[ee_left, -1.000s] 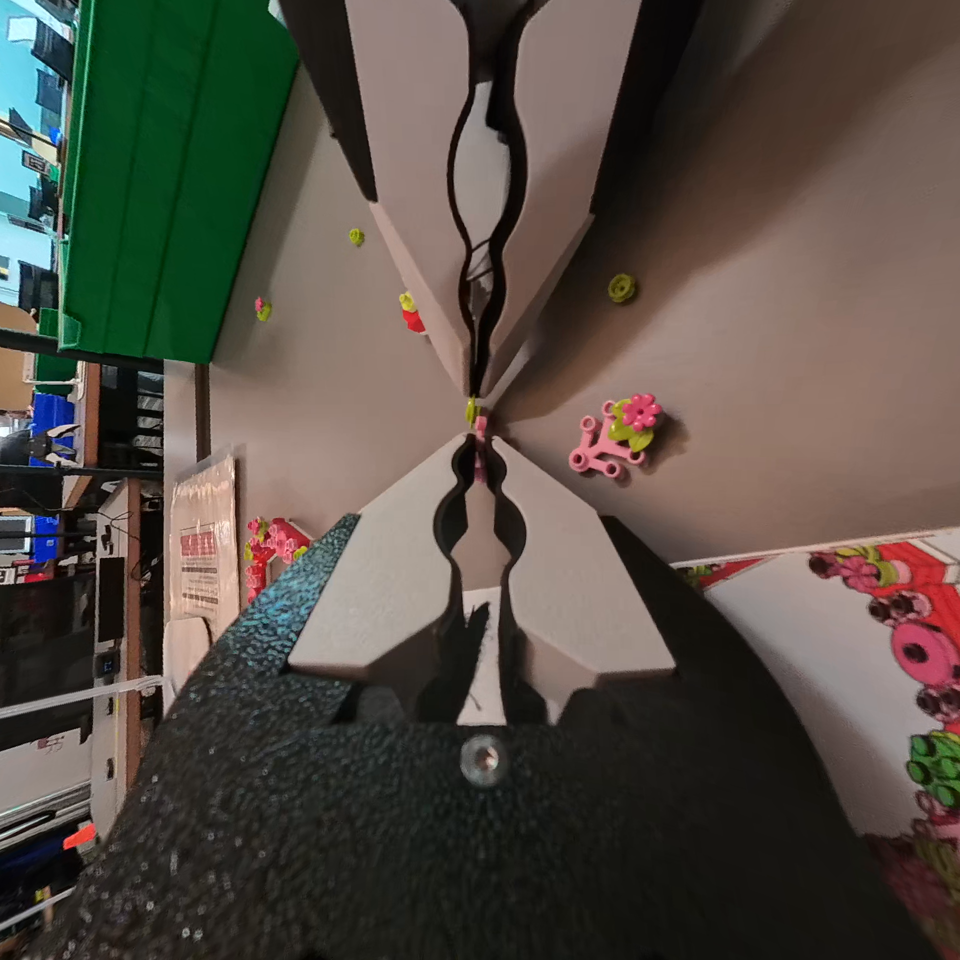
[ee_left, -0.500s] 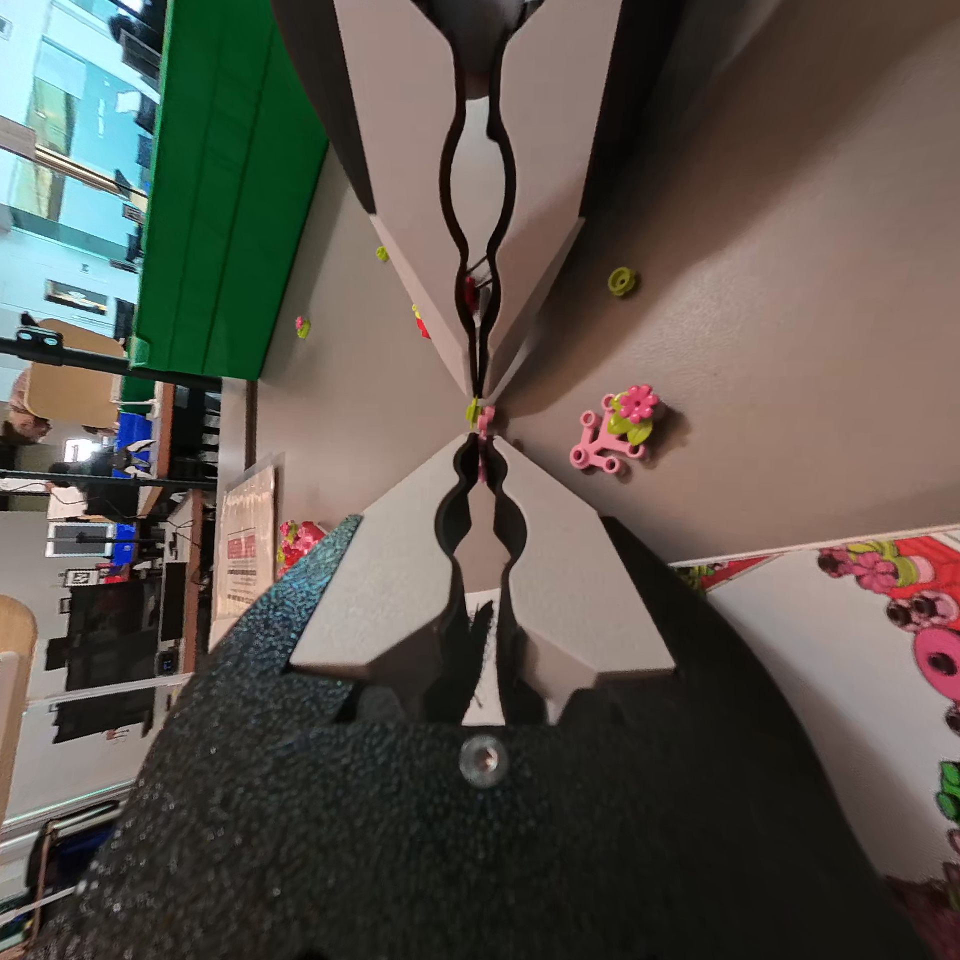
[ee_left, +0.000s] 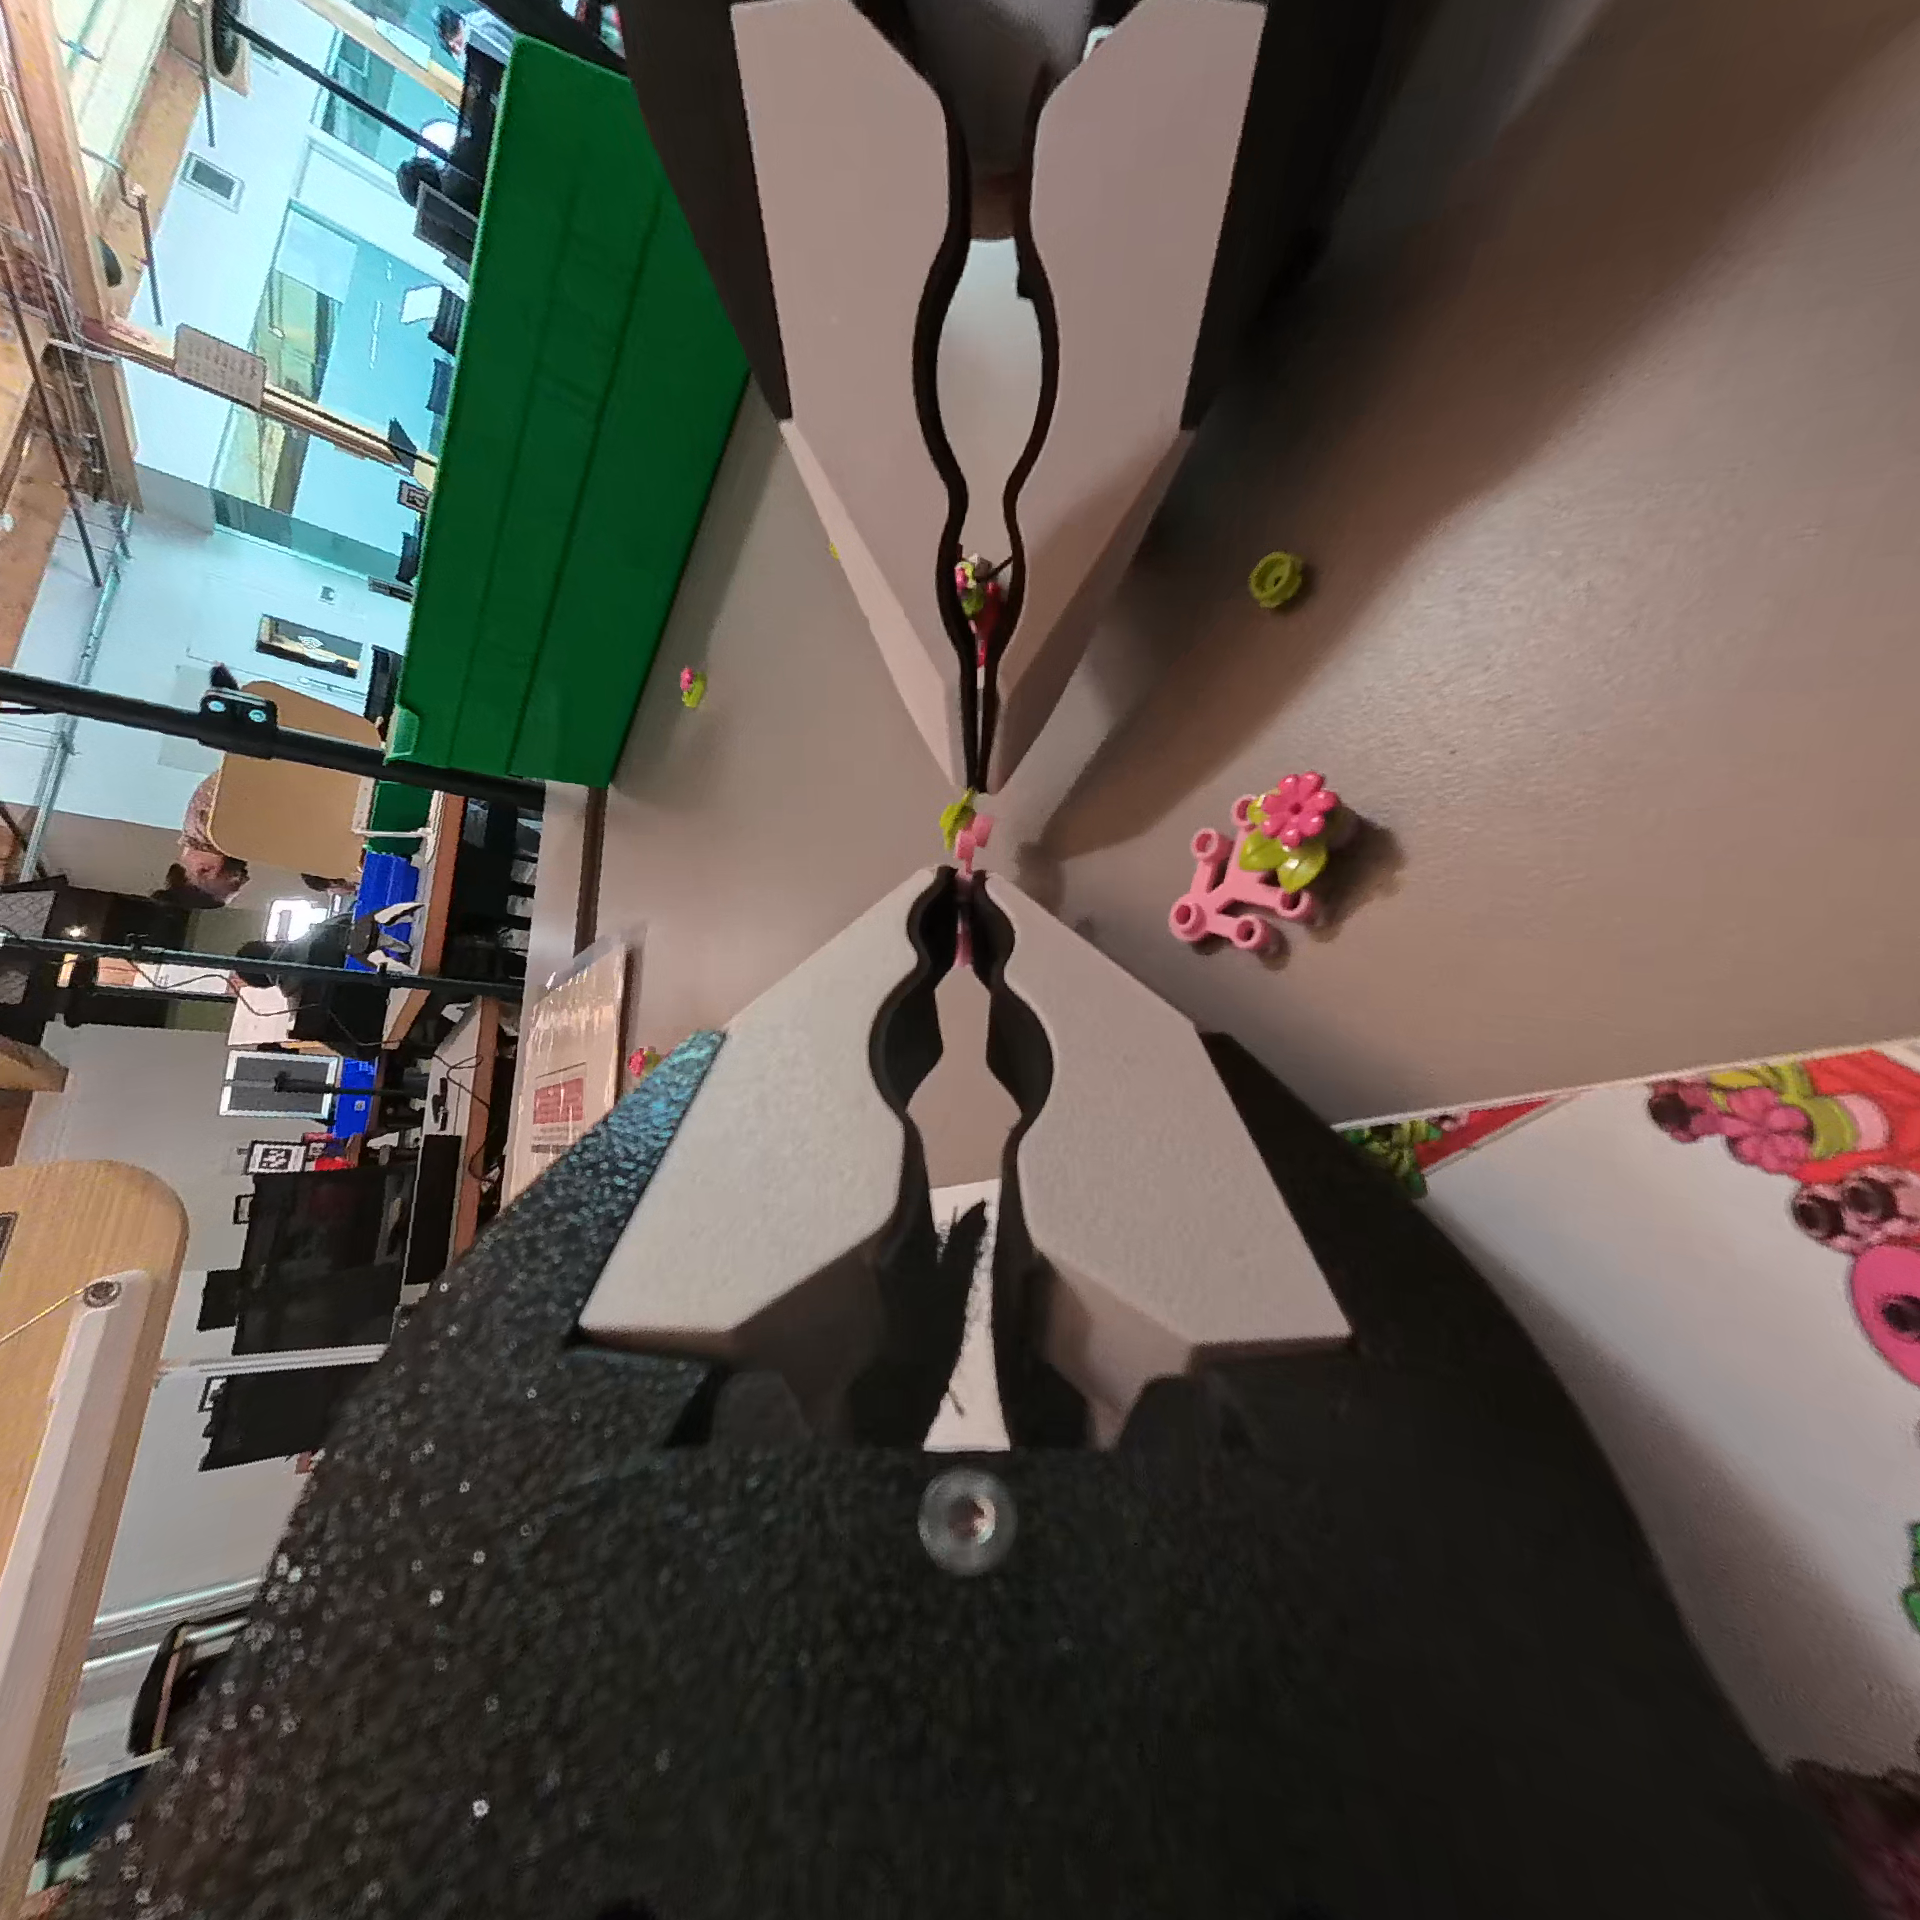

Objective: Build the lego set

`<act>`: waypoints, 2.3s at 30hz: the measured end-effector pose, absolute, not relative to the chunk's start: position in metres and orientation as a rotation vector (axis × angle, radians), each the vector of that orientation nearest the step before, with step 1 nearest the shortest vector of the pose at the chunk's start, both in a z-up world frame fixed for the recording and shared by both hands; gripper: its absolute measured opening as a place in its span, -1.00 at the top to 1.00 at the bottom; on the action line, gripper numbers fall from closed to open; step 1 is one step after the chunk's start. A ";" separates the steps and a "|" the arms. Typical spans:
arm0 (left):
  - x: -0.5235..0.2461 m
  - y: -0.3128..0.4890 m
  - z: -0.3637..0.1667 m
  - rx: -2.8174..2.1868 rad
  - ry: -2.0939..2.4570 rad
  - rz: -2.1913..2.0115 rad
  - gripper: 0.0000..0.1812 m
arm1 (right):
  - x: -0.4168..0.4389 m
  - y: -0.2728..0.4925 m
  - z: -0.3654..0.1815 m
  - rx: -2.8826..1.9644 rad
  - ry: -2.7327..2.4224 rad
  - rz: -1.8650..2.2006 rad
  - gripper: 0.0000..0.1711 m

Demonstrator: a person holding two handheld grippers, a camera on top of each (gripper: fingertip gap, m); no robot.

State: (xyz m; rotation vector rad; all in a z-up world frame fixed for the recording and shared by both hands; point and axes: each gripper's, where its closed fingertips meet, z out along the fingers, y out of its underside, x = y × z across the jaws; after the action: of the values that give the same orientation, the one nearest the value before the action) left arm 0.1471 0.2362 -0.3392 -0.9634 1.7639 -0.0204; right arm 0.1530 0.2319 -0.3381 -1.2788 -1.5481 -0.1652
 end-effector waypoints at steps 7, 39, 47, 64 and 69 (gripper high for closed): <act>0.147 0.234 -0.337 -0.894 1.767 0.023 1.00 | 0.152 0.230 -0.338 -1.266 -1.558 -0.156 1.00; 0.151 0.227 -0.336 -0.673 1.817 0.179 1.00 | 0.156 0.225 -0.337 -0.991 -1.718 -0.495 1.00; 0.151 0.228 -0.339 -0.695 1.827 0.161 1.00 | 0.157 0.224 -0.339 -1.023 -1.716 -0.456 0.97; 0.143 0.255 -0.291 -0.865 1.575 0.016 1.00 | 0.170 0.236 -0.279 -1.308 -1.198 0.211 0.61; 0.130 0.260 -0.239 -0.818 1.459 0.036 1.00 | 0.173 0.244 -0.242 -1.248 -1.069 0.163 0.57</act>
State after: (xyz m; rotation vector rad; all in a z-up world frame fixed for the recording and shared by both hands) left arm 0.1304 0.2595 -0.2386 -0.8182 1.4585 0.0355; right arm 0.1728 0.2437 -0.2416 -1.2481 -1.0687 0.1626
